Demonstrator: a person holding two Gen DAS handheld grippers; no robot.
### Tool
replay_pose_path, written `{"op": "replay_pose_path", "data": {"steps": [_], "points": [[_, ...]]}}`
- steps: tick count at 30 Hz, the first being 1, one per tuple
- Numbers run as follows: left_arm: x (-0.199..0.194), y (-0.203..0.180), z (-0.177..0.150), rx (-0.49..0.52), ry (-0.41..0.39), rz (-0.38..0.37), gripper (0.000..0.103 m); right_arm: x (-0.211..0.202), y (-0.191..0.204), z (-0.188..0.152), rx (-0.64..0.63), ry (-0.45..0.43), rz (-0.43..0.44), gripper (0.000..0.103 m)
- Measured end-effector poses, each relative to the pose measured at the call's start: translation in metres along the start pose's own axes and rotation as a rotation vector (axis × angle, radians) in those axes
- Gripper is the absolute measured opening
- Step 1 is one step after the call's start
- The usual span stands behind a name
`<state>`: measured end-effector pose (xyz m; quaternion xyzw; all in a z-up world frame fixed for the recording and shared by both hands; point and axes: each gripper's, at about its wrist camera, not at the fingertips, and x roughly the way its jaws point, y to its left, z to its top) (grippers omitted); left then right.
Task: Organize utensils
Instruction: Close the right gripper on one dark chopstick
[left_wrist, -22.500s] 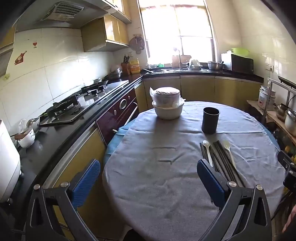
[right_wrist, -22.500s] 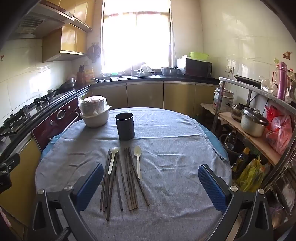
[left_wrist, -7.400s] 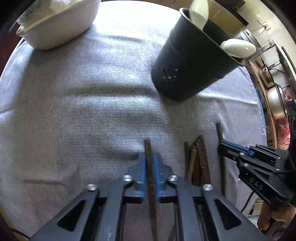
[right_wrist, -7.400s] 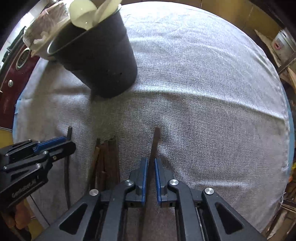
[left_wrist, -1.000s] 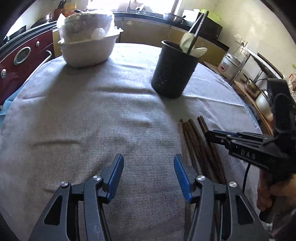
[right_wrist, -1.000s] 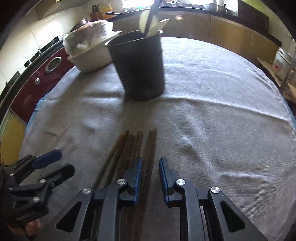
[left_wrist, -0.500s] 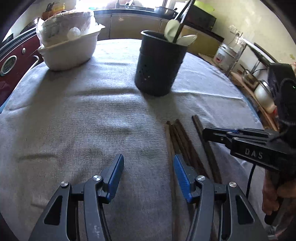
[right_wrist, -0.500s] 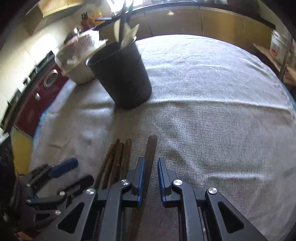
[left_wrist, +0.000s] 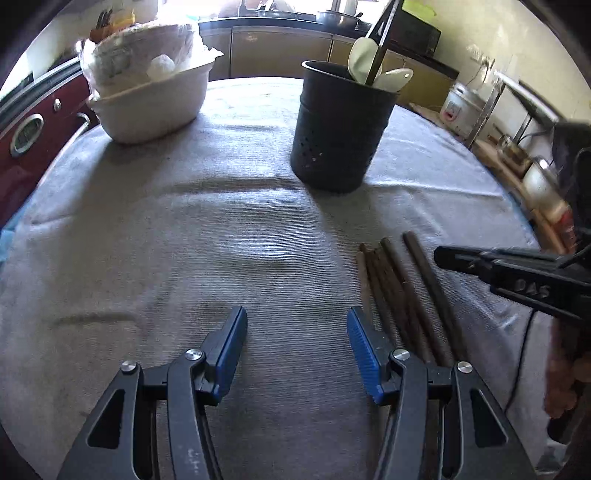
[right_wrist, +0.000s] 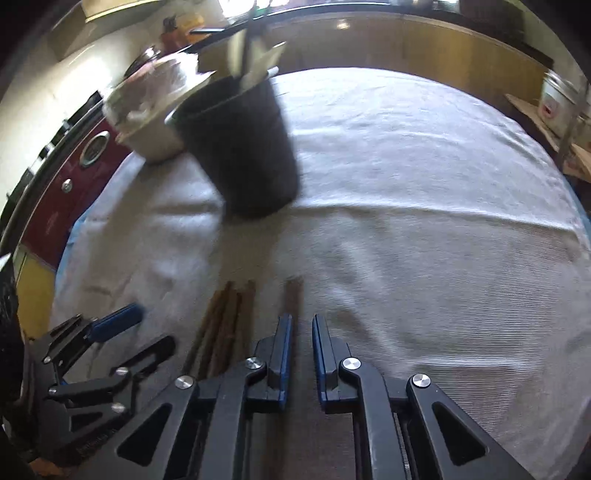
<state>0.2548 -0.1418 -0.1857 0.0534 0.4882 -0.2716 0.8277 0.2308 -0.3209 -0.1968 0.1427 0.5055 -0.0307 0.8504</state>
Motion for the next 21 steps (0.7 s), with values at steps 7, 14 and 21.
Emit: {"op": "replay_pose_path", "data": {"steps": [7,14,21], "points": [[0.004,-0.015,0.0,0.053,0.01,-0.006,0.057,0.002,0.008,0.001,-0.022,0.033,0.02,0.012],[0.007,-0.015,-0.001,0.073,0.012,0.038,0.057,0.002,0.001,-0.003,-0.018,0.042,0.003,0.012],[0.003,-0.001,-0.001,0.026,0.017,0.027,0.057,0.004,0.0,0.002,-0.01,0.056,-0.015,0.013]]}}
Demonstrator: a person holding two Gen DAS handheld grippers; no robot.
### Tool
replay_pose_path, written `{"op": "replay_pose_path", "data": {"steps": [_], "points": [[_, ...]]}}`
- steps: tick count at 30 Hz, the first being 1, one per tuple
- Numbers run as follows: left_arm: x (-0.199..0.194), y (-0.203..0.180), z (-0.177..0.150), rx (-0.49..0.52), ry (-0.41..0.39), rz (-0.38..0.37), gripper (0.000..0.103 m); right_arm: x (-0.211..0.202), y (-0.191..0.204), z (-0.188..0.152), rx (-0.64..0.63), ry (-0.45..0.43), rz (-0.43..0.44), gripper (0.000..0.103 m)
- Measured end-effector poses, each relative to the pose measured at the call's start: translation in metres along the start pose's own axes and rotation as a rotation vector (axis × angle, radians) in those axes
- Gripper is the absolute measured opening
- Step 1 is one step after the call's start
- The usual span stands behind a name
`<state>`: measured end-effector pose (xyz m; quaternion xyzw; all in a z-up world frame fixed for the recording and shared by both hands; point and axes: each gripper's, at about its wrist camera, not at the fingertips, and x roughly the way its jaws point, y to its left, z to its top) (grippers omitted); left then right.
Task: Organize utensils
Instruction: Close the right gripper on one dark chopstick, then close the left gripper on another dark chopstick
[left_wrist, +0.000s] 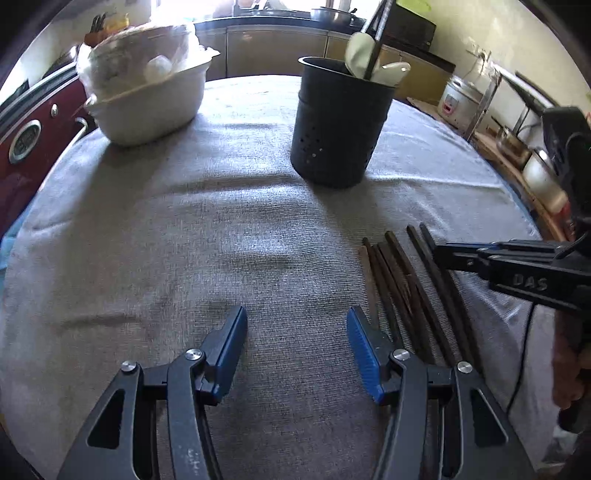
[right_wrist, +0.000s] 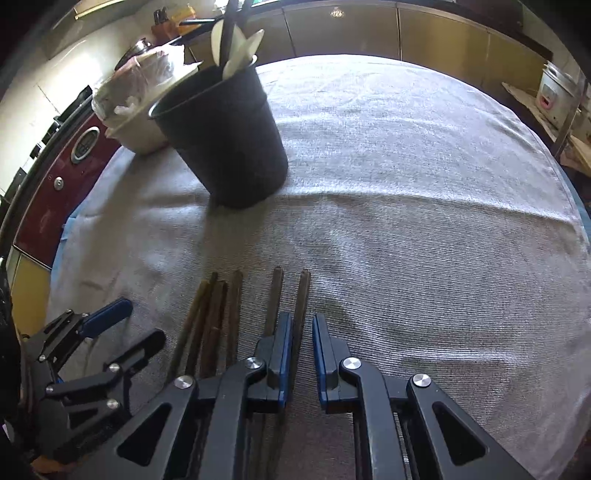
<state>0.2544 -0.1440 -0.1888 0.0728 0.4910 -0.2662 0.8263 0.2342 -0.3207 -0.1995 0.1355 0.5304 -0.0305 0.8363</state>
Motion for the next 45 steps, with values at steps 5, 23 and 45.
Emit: {"op": "replay_pose_path", "data": {"steps": [5,23,45], "points": [[-0.008,-0.008,-0.002,0.037,-0.021,0.025,0.057,0.004,0.009,0.003,-0.029,0.0,-0.022,0.014],[-0.009,-0.013,-0.004,0.086,-0.047,0.137,0.057,0.006,-0.005,0.008,0.01,0.044,0.023,0.008],[-0.002,-0.022,0.003,0.092,0.023,0.033,0.057,0.011,0.005,0.014,-0.029,0.082,-0.018,0.008]]}}
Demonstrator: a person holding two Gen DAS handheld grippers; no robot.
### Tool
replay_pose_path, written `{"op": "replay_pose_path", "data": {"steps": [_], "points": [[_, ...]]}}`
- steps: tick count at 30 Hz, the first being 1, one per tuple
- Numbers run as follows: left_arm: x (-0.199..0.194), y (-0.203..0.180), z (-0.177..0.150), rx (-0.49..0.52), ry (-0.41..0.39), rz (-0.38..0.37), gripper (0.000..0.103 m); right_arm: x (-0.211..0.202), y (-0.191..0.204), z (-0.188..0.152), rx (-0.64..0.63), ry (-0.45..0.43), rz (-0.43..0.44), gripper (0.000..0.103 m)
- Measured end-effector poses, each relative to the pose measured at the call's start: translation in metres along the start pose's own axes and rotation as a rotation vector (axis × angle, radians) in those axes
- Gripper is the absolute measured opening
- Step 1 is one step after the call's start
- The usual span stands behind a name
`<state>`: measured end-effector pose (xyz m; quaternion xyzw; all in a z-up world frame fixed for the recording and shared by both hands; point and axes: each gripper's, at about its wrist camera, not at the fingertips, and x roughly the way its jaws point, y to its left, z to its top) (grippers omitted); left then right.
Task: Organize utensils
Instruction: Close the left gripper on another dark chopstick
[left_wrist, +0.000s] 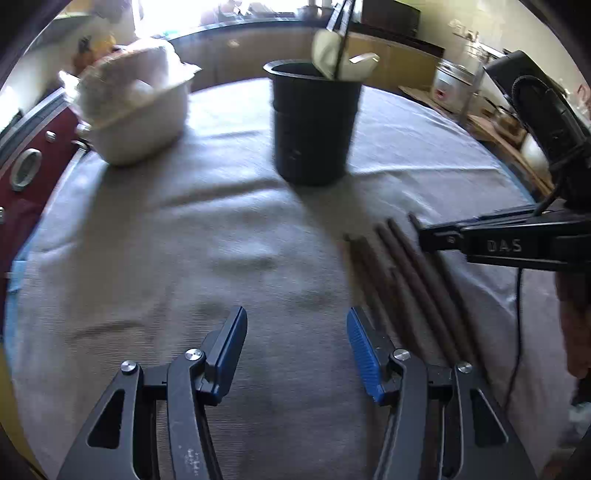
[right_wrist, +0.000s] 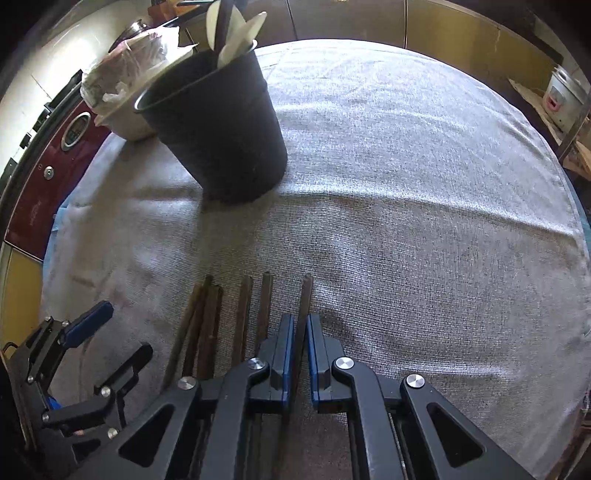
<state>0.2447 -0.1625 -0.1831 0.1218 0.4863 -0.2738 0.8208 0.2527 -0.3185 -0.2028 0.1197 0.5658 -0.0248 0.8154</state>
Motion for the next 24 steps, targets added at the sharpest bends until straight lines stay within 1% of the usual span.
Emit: {"op": "replay_pose_path", "data": {"steps": [3,4,9,14,18,22,23,24], "points": [[0.006,0.0,0.003,-0.016,0.031,-0.042,0.057,0.0,-0.003,-0.002,0.01,-0.006,0.024,0.008],[0.01,0.0,0.004,-0.02,0.046,-0.043,0.057,0.0,-0.006,-0.003,0.018,-0.007,0.024,0.008],[0.015,-0.007,0.011,0.006,0.048,-0.017,0.058,-0.001,-0.014,-0.006,0.035,-0.006,0.045,0.008],[0.021,-0.01,0.022,-0.007,0.068,-0.05,0.058,0.002,-0.015,-0.002,0.031,0.007,0.049,0.008],[0.027,-0.017,0.031,0.015,0.076,-0.033,0.058,0.004,-0.016,0.006,0.025,0.025,0.048,0.008],[0.029,-0.017,0.033,0.031,0.068,-0.048,0.058,0.005,-0.018,0.011,0.028,0.03,0.06,0.008],[0.029,-0.016,0.033,0.03,0.066,-0.055,0.057,0.005,-0.019,0.012,0.025,0.031,0.06,0.008],[0.028,-0.014,0.032,0.032,0.064,-0.055,0.052,0.004,-0.021,0.01,0.023,0.031,0.06,0.008]]}}
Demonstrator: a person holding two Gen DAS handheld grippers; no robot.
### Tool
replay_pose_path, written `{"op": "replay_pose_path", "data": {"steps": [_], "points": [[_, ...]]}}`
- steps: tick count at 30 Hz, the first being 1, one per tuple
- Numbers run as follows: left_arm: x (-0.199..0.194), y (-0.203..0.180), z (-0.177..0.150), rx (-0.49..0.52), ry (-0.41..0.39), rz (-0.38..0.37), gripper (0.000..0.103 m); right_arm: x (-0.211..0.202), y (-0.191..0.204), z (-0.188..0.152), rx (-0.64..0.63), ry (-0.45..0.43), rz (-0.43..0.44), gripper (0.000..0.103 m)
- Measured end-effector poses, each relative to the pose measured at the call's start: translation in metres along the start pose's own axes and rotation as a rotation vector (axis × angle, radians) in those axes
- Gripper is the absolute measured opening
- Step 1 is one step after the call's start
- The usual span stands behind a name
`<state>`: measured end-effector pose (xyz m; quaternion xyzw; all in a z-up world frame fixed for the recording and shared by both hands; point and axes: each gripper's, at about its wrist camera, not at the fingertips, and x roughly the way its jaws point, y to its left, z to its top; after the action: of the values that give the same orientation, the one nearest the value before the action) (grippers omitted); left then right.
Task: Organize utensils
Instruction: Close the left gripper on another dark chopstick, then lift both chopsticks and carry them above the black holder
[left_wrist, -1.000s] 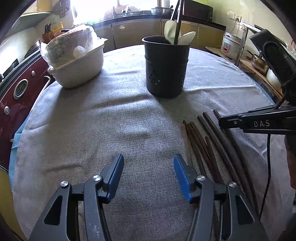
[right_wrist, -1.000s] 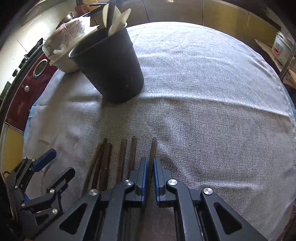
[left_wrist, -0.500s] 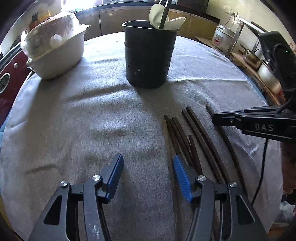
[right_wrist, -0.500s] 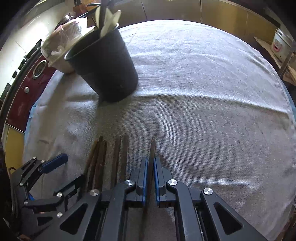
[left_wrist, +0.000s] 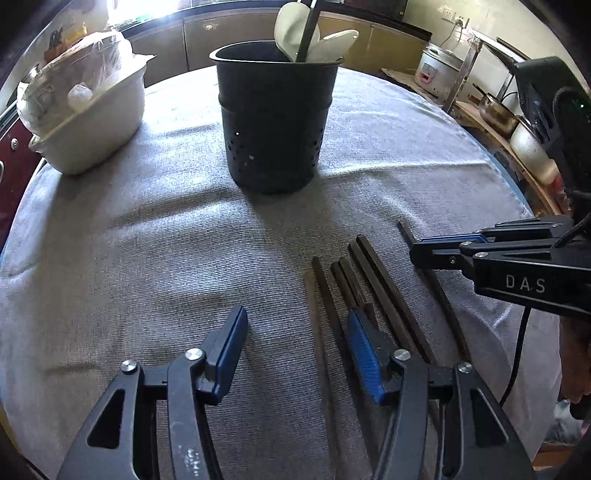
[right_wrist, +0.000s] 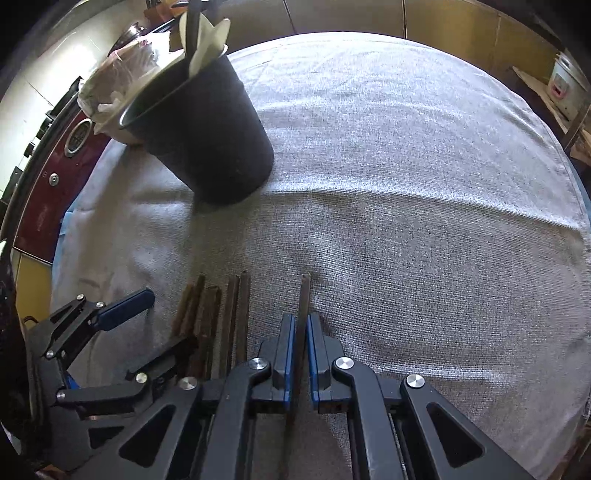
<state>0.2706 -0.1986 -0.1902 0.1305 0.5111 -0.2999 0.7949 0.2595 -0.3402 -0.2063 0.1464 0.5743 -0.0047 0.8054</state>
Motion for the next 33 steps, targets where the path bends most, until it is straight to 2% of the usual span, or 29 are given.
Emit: {"op": "replay_pose_path", "data": {"steps": [4,8,12,16,23,24,28,33], "points": [[-0.006,0.016,-0.005,-0.017,0.007,-0.032,0.039,-0.001,-0.001,0.002,-0.015,0.01,-0.003,0.008],[-0.008,0.021,-0.008,-0.011,0.018,-0.038,0.039,0.001,-0.001,0.003,-0.011,0.019,0.002,0.008],[-0.012,0.02,-0.011,-0.006,0.033,-0.059,0.039,0.004,0.007,0.006,-0.029,0.029,-0.035,0.008],[-0.01,0.019,-0.012,0.013,0.033,-0.033,0.039,0.007,0.01,0.01,-0.03,0.042,-0.035,0.008],[0.0,0.01,0.004,0.01,0.054,-0.002,0.039,0.01,0.015,0.018,-0.035,0.061,-0.05,0.008],[0.0,0.01,0.007,0.01,0.058,0.0,0.036,0.01,0.015,0.02,-0.038,0.066,-0.051,0.008],[0.004,0.008,0.014,0.023,0.056,0.021,0.012,0.015,0.025,0.03,-0.074,0.082,-0.074,0.008],[0.003,0.018,0.013,-0.026,0.039,-0.038,0.007,0.016,0.031,0.03,-0.075,0.064,-0.068,0.007]]}}
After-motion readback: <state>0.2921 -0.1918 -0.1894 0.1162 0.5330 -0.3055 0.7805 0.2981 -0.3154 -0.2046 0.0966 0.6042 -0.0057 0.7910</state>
